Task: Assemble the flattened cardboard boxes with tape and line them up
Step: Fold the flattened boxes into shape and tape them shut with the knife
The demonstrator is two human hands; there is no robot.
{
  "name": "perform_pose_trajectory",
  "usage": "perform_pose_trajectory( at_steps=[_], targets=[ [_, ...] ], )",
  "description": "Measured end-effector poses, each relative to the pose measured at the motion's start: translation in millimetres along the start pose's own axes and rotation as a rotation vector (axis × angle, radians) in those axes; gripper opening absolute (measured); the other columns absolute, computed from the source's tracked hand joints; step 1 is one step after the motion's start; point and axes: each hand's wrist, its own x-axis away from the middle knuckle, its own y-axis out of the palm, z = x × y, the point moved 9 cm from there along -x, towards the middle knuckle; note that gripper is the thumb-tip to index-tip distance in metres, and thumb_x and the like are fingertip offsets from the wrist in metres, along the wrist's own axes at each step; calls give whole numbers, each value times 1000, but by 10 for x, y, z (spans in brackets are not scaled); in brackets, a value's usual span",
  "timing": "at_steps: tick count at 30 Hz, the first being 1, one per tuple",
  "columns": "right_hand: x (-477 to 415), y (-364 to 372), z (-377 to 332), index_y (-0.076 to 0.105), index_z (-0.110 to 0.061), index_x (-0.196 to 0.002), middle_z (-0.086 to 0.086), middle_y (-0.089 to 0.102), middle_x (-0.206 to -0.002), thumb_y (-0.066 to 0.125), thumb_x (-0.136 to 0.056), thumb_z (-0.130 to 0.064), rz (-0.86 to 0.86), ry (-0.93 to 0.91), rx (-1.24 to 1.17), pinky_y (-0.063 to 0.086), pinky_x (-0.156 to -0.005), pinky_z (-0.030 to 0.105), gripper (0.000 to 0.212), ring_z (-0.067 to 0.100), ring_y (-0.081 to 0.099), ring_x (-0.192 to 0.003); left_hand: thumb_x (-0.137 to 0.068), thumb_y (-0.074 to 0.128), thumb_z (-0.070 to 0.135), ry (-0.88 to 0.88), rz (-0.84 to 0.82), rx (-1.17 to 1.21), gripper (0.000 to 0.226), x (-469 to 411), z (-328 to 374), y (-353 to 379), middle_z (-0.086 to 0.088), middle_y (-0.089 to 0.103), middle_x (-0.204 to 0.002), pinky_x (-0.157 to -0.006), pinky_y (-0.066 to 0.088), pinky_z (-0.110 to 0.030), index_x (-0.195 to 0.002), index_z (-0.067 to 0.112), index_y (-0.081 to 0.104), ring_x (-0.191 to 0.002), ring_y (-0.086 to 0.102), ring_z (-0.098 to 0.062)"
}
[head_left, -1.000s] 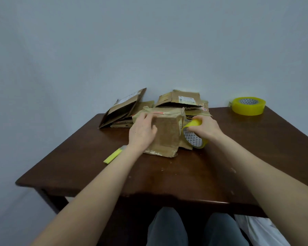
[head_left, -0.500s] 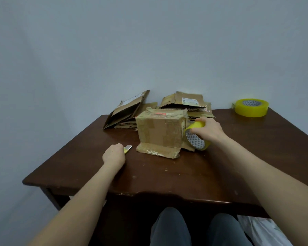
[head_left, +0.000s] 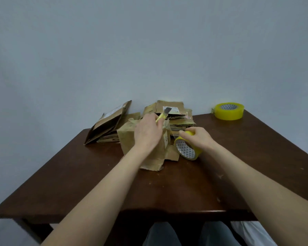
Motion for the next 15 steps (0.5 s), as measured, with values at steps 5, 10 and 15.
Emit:
perform_pose_trajectory(
  at_steps=[5, 10, 15],
  targets=[
    [-48, -134, 71, 66, -18, -120, 5, 64, -123, 63, -86, -39, 64, 46, 22, 46, -88, 32, 40, 22, 58, -111, -100, 38, 36, -29, -193, -7, 30, -178, 151, 502, -8, 62, -90, -66, 44, -37, -103, 10, 53, -83, 59, -29],
    [-109, -195, 77, 67, -24, -118, 2, 64, -123, 61, -83, -32, 59, 89, 58, 49, -91, 35, 37, 22, 58, -111, -100, 41, 35, -29, -164, 40, 26, -108, 24, 608, -6, 61, -78, -57, 43, -36, -96, 11, 51, -71, 58, -24],
    [-130, -99, 39, 70, -29, -111, -1, 66, -115, 59, -81, -37, 26, 114, 89, 50, -84, 32, 33, 21, 60, -103, -100, 43, 33, 12, -96, 73, 20, 25, -17, 569, 0, 56, -69, -49, 29, -31, -94, 16, 50, -62, 52, -19]
  ],
)
